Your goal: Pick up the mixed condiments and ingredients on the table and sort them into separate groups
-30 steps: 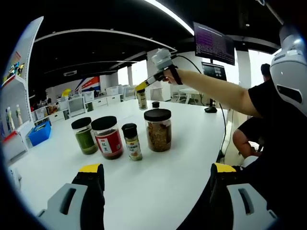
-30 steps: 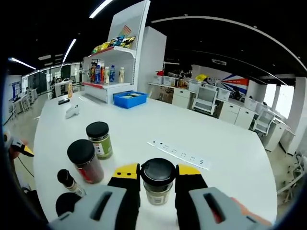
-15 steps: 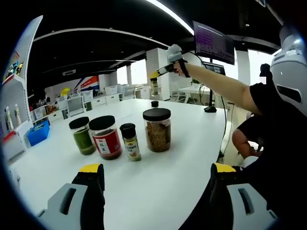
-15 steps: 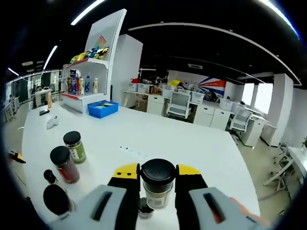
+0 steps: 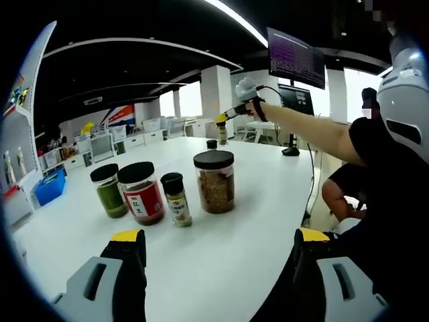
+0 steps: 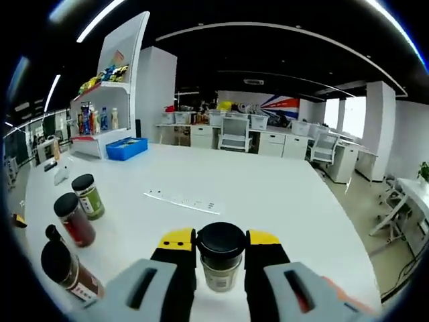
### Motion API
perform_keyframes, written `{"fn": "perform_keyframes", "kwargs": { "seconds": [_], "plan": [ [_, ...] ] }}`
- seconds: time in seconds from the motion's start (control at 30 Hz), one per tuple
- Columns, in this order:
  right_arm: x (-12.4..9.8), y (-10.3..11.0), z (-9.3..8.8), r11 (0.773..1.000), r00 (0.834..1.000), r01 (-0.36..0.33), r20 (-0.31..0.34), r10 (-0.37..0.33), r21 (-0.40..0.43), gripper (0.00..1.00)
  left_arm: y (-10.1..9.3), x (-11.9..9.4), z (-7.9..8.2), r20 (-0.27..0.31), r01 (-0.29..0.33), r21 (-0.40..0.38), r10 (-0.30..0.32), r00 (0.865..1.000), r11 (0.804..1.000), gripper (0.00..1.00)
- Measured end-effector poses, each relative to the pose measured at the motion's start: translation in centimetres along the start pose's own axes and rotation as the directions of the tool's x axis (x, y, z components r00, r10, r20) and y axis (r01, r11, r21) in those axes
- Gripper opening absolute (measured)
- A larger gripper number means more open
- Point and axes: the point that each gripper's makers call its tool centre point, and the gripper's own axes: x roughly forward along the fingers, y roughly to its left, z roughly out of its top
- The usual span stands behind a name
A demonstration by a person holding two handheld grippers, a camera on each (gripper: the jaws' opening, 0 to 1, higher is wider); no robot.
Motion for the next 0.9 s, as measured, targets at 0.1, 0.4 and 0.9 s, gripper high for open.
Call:
{"fn": "perform_keyframes", "kwargs": {
  "seconds": [0.1, 0.4, 0.9],
  "plan": [
    [0.3, 0.1, -1.1, 1.0, 1.0, -0.006, -0.004, 0.006, 0.017, 0.25, 0.0, 0.0, 0.0, 0.0, -0.001, -0.001, 0.001, 1.0, 1.0, 0.9],
    [0.9, 0.9, -4.3, 0.999, 0.999, -0.025, -0.023, 0.025, 0.023, 0.25, -0.3, 0.2, -0.3, -0.01, 0.007, -0.001, -0.007, 1.0, 1.0, 0.9],
    [1.2, 1.4, -6.3, 0.998, 0.998, -0.052, -0.023, 0.053, 0.039, 0.25, -0.5, 0.2, -0.1, -0.009, 0.012, 0.007, -0.012, 1.0, 1.0, 0.89]
  ]
}}
